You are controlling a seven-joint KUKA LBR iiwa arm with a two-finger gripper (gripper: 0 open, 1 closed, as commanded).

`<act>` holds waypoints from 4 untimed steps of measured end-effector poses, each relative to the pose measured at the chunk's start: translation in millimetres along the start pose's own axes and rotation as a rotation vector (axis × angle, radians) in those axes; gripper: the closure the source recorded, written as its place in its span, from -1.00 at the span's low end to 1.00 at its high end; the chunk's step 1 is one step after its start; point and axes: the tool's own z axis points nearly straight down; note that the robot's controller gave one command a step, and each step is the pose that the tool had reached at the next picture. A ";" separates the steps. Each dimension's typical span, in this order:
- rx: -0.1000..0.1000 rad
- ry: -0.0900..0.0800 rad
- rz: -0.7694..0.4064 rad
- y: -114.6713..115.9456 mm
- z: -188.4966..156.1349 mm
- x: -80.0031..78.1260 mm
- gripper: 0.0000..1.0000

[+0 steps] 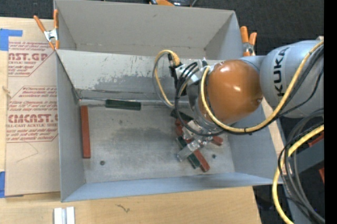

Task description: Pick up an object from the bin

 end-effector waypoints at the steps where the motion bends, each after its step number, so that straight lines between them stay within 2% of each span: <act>1: 0.000 0.000 0.000 -0.1 0.1 -0.1 1.00; 3: 0.000 0.000 0.000 -0.1 0.2 -0.1 1.00; 4: 0.007 0.006 0.047 2.5 -199.2 9.4 1.00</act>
Offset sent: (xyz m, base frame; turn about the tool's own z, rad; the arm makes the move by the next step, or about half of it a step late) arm 0.0000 0.0000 0.0000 0.0000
